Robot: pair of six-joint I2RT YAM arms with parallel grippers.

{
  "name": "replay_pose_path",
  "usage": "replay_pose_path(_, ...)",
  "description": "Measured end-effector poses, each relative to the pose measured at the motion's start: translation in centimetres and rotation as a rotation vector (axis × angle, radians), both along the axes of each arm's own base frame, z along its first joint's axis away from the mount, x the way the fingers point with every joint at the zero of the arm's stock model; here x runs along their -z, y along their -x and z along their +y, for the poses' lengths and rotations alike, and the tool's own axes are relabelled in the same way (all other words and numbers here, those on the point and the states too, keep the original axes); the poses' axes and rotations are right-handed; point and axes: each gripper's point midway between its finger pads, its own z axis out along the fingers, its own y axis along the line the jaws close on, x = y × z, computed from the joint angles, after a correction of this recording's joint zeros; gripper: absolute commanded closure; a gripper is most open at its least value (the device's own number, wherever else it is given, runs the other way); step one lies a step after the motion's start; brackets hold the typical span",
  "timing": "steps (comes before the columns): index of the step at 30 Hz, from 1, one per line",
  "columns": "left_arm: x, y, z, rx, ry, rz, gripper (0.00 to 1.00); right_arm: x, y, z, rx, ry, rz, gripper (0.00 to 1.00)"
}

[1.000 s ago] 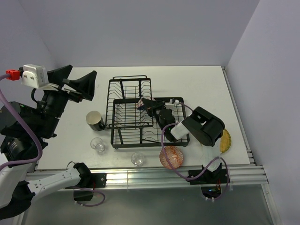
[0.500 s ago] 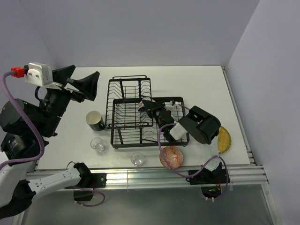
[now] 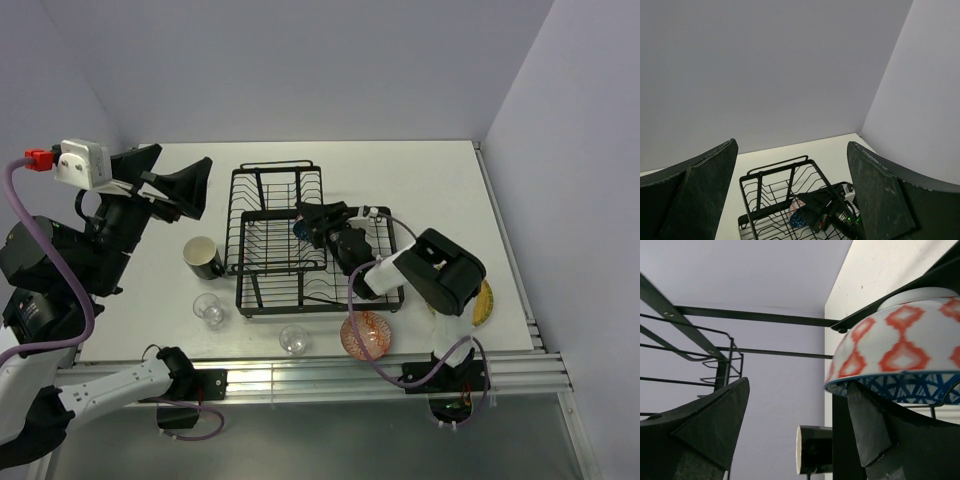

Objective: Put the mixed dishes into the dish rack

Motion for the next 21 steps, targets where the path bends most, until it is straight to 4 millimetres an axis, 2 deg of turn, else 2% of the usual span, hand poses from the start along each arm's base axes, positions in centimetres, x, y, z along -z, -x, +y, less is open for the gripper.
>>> replay_pose_path(3,0.1,0.1,0.5,-0.012,0.008,-0.001,0.03,-1.2,0.5,-0.4,-0.005,0.011,-0.001,0.13)
replay_pose_path(7,0.7,0.1,1.0,-0.035,0.016,0.011,0.04,-2.8,2.3,-2.3,-0.004,0.023,0.013,0.13)
replay_pose_path(13,2.7,-0.3,1.3,-0.066,0.015,0.051,0.04,-2.5,4.6,-5.6,0.007,0.142,0.132,0.11)
replay_pose_path(19,3.7,-0.1,2.3,-0.095,0.024,0.06,0.04,-5.2,8.1,-8.4,-0.013,0.227,0.159,0.08)
replay_pose_path(21,3.9,0.1,2.8,-0.105,0.03,0.058,0.04,-5.5,9.2,-9.3,-0.02,0.263,0.165,0.08)
